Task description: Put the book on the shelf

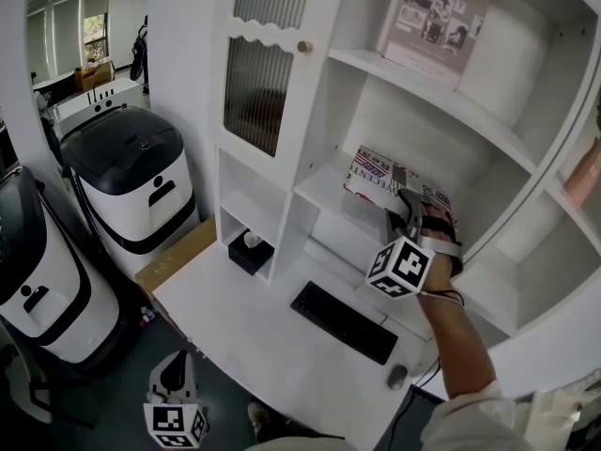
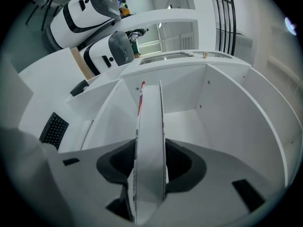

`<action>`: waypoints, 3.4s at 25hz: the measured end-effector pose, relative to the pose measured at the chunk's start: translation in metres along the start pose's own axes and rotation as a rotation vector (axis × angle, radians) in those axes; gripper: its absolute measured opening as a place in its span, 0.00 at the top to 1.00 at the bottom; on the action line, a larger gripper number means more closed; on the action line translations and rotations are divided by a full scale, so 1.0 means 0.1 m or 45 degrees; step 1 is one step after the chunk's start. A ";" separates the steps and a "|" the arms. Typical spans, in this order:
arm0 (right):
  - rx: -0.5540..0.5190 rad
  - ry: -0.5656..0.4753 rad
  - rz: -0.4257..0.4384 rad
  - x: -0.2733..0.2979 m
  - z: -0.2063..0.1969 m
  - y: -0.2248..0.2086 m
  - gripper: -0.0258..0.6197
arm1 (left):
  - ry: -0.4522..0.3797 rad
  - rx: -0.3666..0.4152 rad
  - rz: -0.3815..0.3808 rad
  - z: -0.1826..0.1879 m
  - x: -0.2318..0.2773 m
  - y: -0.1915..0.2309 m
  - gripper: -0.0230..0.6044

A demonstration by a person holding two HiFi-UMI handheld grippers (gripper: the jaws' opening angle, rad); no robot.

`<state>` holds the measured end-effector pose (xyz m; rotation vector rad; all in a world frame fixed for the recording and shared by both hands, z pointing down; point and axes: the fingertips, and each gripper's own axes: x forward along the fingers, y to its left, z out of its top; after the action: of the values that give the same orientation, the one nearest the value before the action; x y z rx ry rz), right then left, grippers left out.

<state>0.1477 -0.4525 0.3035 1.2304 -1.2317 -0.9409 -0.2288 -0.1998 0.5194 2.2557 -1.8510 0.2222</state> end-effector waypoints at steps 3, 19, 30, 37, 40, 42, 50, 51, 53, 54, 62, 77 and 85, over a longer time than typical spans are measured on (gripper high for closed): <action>-0.008 0.023 0.029 0.06 -0.03 0.05 0.69 | 0.004 -0.004 0.008 -0.01 0.01 0.02 0.94; -0.039 0.113 0.184 0.35 -0.16 0.34 0.69 | 0.027 -0.011 0.015 -0.06 0.12 -0.01 0.94; -0.053 0.166 0.207 0.41 -0.16 0.38 0.68 | 0.036 -0.014 0.024 -0.09 0.14 -0.02 0.94; -0.068 0.191 0.198 0.44 -0.16 0.39 0.68 | 0.035 -0.020 0.039 -0.12 0.13 0.01 0.94; -0.073 0.202 0.222 0.43 -0.16 0.42 0.67 | 0.040 -0.026 0.042 -0.14 0.13 0.03 0.94; -0.073 0.207 0.242 0.43 -0.15 0.42 0.67 | 0.041 -0.027 0.041 -0.15 0.13 0.03 0.94; -0.029 0.203 0.391 0.43 -0.11 0.51 0.63 | 0.044 -0.035 0.047 -0.17 0.12 0.09 0.94; -0.024 0.203 0.416 0.43 -0.10 0.52 0.62 | 0.045 -0.036 0.047 -0.18 0.11 0.09 0.94; -0.011 0.200 0.466 0.43 -0.09 0.55 0.60 | 0.049 -0.037 0.049 -0.19 0.10 0.10 0.94; -0.006 0.199 0.488 0.43 -0.08 0.56 0.59 | 0.050 -0.039 0.051 -0.19 0.10 0.10 0.94; 0.069 0.163 0.651 0.42 -0.02 0.58 0.50 | 0.053 -0.048 0.045 -0.23 0.14 0.10 0.94; 0.253 0.044 0.937 0.36 0.09 0.55 0.45 | 0.063 -0.047 0.030 -0.25 0.20 0.08 0.94; 0.296 0.003 0.940 0.28 0.14 0.52 0.46 | 0.056 -0.037 0.023 -0.22 0.21 0.06 0.94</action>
<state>0.1328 -0.4748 0.3581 0.8291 -1.6584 -0.2574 -0.2302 -0.2150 0.5466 2.1975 -1.8412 0.2446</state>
